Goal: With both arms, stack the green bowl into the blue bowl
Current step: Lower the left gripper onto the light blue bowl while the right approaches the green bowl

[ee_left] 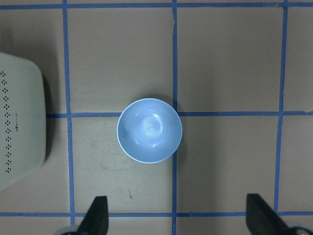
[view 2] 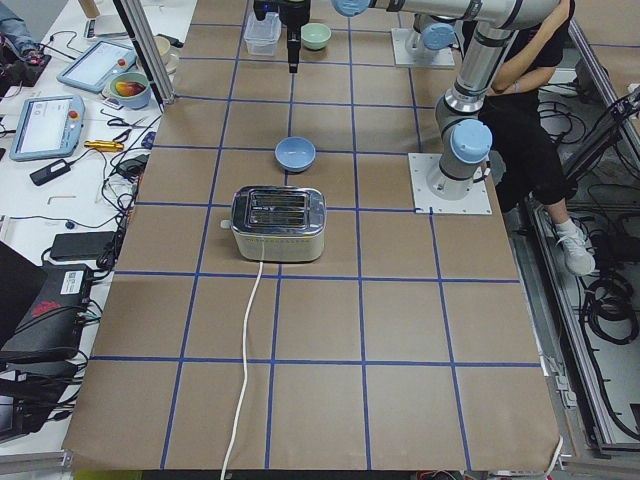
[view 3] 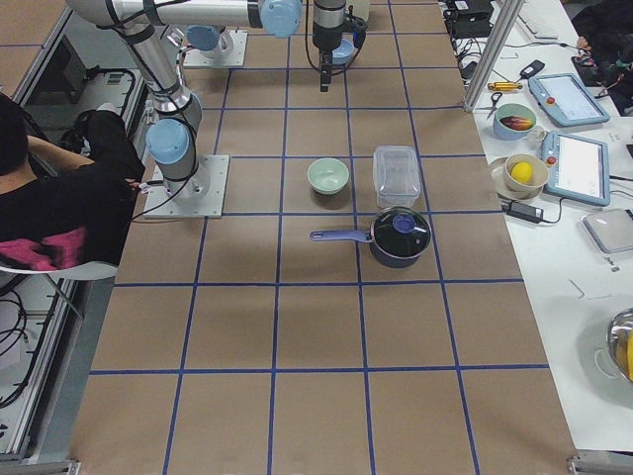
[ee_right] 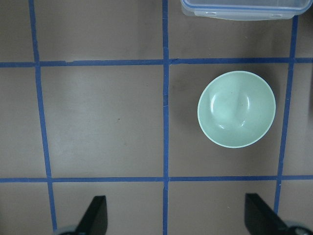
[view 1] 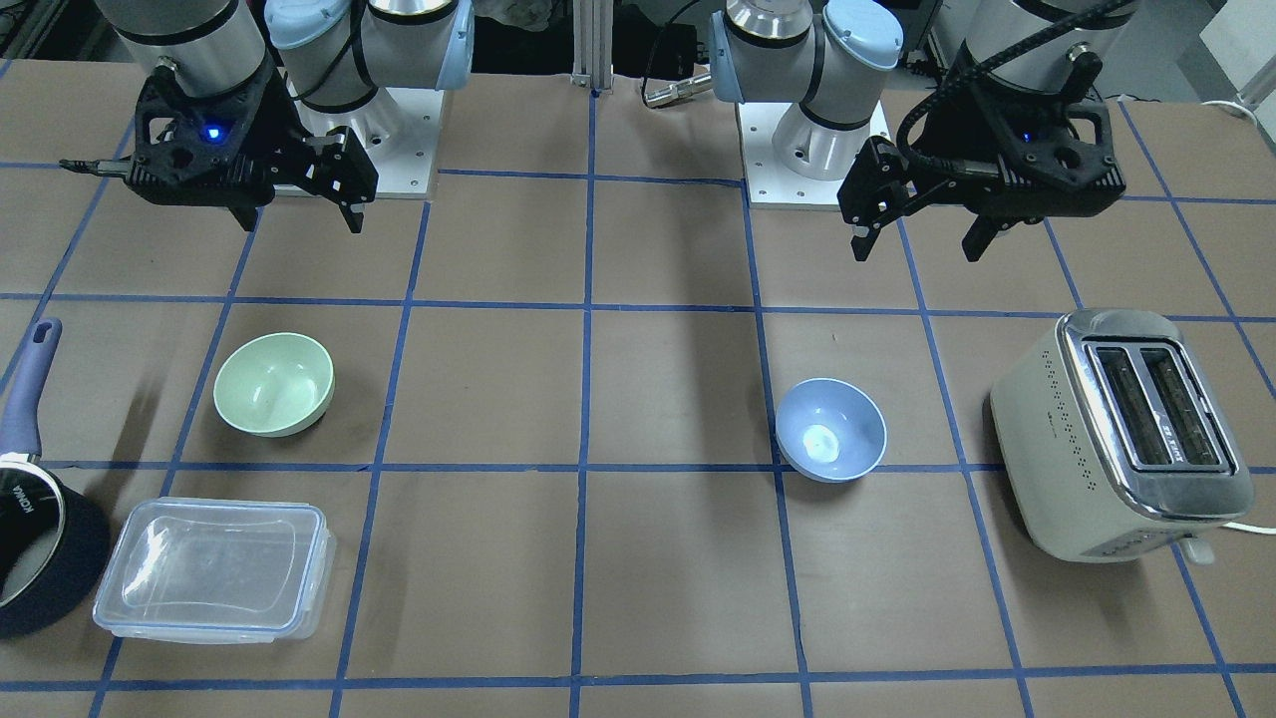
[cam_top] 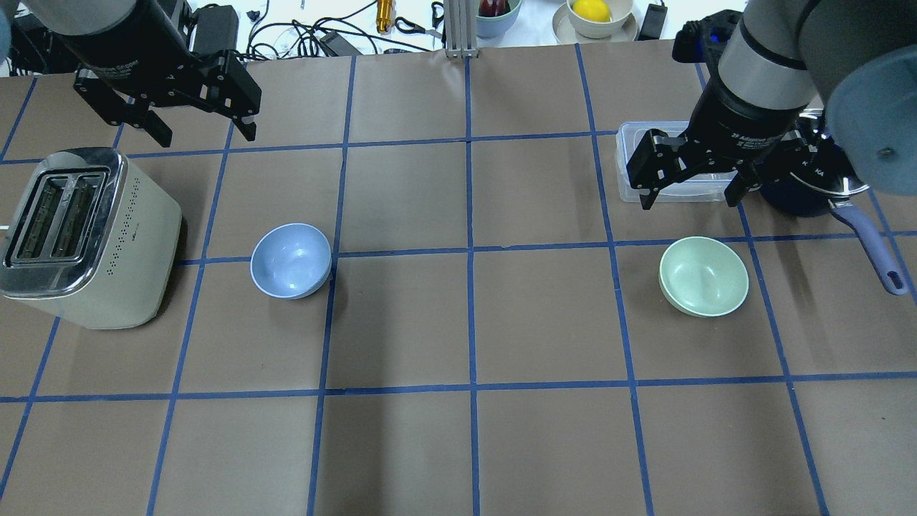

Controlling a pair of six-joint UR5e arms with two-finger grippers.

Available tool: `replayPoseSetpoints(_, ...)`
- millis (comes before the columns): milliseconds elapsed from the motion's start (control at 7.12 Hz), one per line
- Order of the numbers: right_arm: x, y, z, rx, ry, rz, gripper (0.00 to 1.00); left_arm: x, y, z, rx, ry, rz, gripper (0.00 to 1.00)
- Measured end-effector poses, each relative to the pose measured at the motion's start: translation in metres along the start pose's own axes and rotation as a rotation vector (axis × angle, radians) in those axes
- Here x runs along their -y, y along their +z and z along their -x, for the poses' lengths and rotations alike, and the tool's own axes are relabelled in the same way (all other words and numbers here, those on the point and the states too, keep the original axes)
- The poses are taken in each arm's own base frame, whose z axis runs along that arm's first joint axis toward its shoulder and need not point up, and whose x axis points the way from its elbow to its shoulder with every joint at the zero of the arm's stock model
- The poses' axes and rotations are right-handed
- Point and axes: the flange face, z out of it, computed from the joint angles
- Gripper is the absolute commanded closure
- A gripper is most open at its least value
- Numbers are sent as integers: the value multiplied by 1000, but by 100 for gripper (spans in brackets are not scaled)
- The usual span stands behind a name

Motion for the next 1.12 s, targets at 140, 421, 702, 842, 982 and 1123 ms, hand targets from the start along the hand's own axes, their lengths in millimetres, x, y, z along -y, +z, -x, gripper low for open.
replayPoseSetpoints(140, 0, 0, 0, 0, 0, 1, 0, -1, 0, -1, -2, -2, 7, 2)
replayPoseSetpoints(421, 0, 0, 0, 1, 0, 0, 0, 4, 9, 0, -3, -4, 27, 2)
replayPoseSetpoints(702, 1, 0, 0, 4, 0, -2, 0, 10, 38, -1, -3, 5, 80, 2)
replayPoseSetpoints(842, 2, 1, 0, 5, 1, 1, 0, 10, 68, -7, -6, 7, 112, 2)
replayPoseSetpoints(982, 4, 3, -2, 3, 3, 3, 0, 6, 109, -19, -3, 17, 132, 2)
replayPoseSetpoints(1123, 11, 8, -12, 0, 13, 8, 0, -2, 155, -31, 3, 32, 137, 2)
